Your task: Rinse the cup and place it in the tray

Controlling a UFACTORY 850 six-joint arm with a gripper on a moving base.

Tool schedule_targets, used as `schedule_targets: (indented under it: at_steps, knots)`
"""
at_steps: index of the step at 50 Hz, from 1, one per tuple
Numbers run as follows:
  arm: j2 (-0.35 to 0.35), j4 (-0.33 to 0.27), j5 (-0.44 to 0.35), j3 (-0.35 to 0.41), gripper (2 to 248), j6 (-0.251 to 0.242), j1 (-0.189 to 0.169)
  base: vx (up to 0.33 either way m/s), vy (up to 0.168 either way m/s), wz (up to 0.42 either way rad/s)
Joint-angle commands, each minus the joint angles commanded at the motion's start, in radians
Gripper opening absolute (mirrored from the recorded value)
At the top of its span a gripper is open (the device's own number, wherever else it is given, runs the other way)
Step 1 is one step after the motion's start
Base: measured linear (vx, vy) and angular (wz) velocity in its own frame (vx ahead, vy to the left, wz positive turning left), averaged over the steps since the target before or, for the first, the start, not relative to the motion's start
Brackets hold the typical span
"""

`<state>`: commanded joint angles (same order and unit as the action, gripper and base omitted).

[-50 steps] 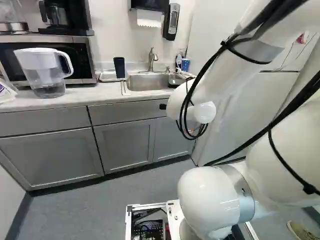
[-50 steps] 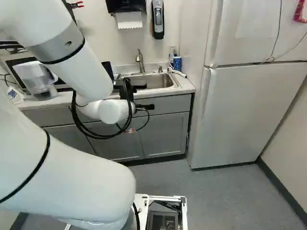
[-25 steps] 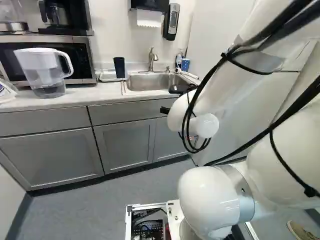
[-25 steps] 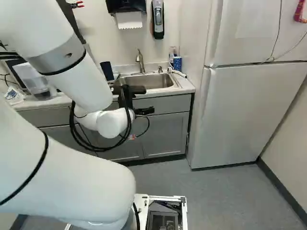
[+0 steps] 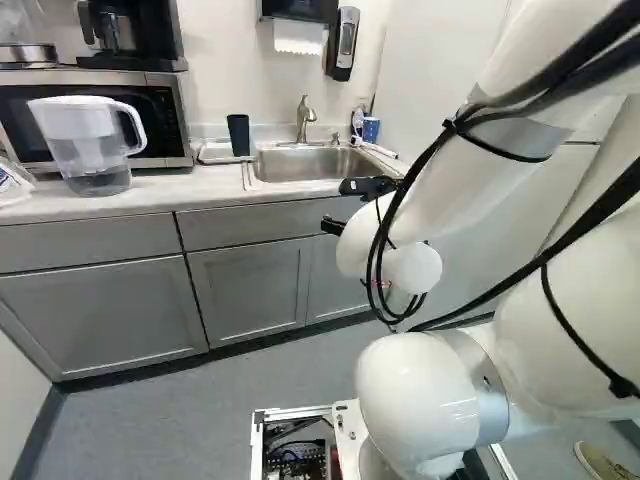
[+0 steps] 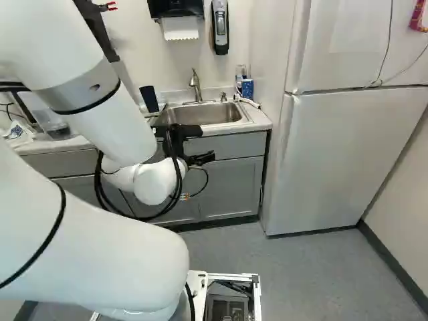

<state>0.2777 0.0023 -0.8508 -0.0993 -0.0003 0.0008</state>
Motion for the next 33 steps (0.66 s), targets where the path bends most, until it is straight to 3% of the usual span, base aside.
schedule_targets:
  at_steps: [33]
  knots:
    - [0.002, -0.002, -0.022, 0.012, 247, 0.0, -0.001, 0.0, 0.0, 0.0]
